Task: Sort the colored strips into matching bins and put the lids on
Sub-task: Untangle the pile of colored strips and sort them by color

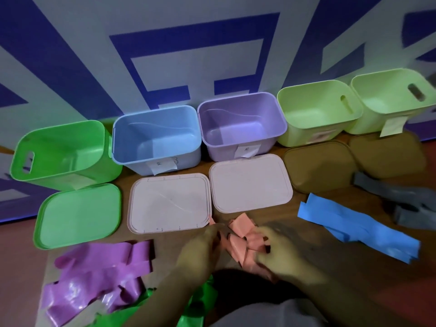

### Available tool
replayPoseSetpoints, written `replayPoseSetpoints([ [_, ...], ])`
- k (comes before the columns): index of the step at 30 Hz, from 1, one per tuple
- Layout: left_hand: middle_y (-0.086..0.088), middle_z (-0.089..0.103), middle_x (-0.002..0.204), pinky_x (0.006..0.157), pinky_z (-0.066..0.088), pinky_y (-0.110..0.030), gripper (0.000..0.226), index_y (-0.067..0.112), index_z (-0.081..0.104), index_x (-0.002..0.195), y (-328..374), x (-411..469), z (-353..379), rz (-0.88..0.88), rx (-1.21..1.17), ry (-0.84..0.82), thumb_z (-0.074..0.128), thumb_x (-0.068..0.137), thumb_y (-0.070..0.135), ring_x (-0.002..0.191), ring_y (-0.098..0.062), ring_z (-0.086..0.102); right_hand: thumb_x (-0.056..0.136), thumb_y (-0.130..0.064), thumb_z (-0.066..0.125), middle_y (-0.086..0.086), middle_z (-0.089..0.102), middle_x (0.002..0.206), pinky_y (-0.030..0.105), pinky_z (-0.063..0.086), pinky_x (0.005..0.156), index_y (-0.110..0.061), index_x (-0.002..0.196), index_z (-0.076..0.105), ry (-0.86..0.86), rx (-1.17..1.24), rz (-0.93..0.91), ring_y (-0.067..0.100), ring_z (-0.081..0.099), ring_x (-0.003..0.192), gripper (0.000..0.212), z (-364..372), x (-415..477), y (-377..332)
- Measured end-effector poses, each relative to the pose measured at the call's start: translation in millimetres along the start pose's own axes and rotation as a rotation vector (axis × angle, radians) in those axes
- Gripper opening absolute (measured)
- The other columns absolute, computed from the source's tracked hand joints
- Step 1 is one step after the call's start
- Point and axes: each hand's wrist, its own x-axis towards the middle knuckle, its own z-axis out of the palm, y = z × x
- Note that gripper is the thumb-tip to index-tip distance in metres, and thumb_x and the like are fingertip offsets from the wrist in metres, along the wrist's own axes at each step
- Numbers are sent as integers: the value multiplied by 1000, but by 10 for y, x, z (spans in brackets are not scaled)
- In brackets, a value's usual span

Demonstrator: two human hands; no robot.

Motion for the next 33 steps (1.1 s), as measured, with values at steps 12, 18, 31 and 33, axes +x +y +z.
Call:
replayPoseSetpoints([
  [12, 18, 65, 90, 71, 49, -18, 41, 48, 49, 120, 896, -70, 54, 96, -174, 137, 62, 90, 23, 81, -1, 62, 75, -26, 78, -17, 57, 120, 26, 53, 88, -41, 124, 51, 116, 214, 9, -1, 60, 101, 58, -492, -334, 348],
  [18, 15, 66, 91, 75, 53, -19, 41, 47, 57, 113, 1228, -61, 229, 20, -406, 199, 66, 91, 13, 86, -3, 64, 74, -28, 80, -21, 55, 119, 24, 54, 86, -43, 124, 51, 134, 215, -25, -3, 60, 100, 59, -786, -451, 593],
  [31, -5, 42, 144, 105, 42, -40, 70, 33, 46, 140, 990, -219, 694, -246, 114, 132, 64, 75, 50, 126, -30, 48, 74, -44, 75, -14, 57, 127, 33, 50, 95, -39, 128, 53, 57, -47, -93, 8, 57, 110, 59, -879, -368, 808],
  [33, -4, 35, 150, 109, 38, -39, 69, 38, 43, 142, 1029, -218, 719, -225, 161, 142, 67, 78, 49, 133, -30, 41, 76, -42, 74, -13, 55, 130, 31, 48, 97, -37, 130, 52, 56, -64, -99, 9, 55, 115, 58, -908, -354, 830],
])
